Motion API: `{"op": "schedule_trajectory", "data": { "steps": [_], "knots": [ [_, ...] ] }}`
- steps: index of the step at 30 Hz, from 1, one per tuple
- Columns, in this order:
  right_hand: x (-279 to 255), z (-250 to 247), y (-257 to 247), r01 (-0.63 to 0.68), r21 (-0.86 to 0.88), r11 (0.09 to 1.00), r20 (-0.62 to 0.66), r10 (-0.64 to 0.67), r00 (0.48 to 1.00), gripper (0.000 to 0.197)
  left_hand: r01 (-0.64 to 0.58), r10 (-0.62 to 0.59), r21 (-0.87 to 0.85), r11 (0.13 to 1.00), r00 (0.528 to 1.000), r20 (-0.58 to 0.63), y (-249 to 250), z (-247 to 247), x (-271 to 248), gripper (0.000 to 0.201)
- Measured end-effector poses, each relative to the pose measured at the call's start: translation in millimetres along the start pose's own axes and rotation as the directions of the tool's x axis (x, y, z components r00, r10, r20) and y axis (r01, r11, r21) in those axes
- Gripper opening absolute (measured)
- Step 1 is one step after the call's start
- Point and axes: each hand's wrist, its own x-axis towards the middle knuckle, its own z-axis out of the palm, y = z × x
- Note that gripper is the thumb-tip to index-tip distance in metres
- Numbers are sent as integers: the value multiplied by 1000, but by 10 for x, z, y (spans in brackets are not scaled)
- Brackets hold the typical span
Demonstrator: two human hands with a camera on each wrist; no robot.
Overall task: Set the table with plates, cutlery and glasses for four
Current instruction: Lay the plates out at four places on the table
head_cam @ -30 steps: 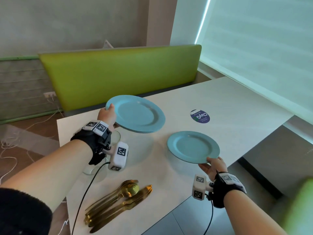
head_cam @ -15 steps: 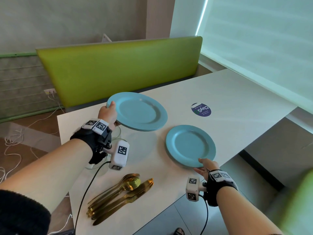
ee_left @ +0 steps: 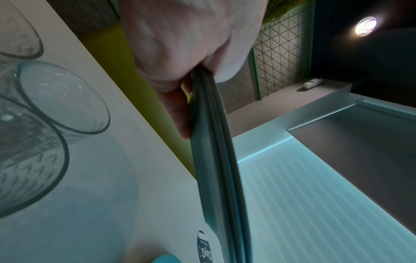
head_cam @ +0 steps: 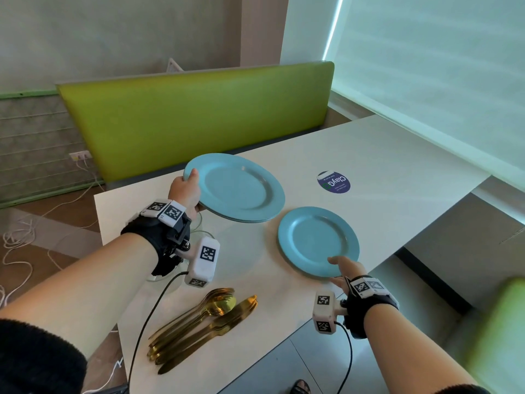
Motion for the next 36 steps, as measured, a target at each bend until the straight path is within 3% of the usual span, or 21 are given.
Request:
{"op": "schedule_trajectory", "data": {
  "steps": [5,8,12,18,23,26,28,31,33,36],
  "knots": [
    [-86,-77,-133,33,-141,989,-77,-44,996,55,-3,3,-3,1000,999,39,-1,58,-3,44],
    [-224,-80,-335,91,-230,969,-104,-118,988,46,-7,6,10,1000,997,72,11,134,-29,44],
    [-487,49,-765,224,-111,968,27,-222,975,12,-4,3,3,1000,991,131,38,316,-56,45],
    [-712,122,-1339,336,5,942,191,-331,924,24,-4,0,14,1000,965,261,85,793,-166,26],
    [-390,-34,-1619,479,-93,873,62,-475,878,19,7,-3,-11,1000,942,334,103,1288,-174,26],
    [-134,-173,-1845,507,-88,858,46,-504,862,33,0,6,-18,1000,935,355,117,1599,-135,26],
    [38,-258,-2023,514,-92,853,43,-513,858,33,23,-14,-21,1000,937,348,110,1812,-80,37],
    [300,-404,-2257,495,-62,866,60,-492,868,21,60,-44,-37,998,941,337,73,2162,64,51],
    [477,-501,-2372,463,-31,886,60,-461,885,11,92,-68,-63,994,949,309,45,2378,133,45],
    [743,-671,-2489,398,37,917,57,-400,915,12,125,-108,-50,991,959,262,-32,2661,213,45]
  ]
}}
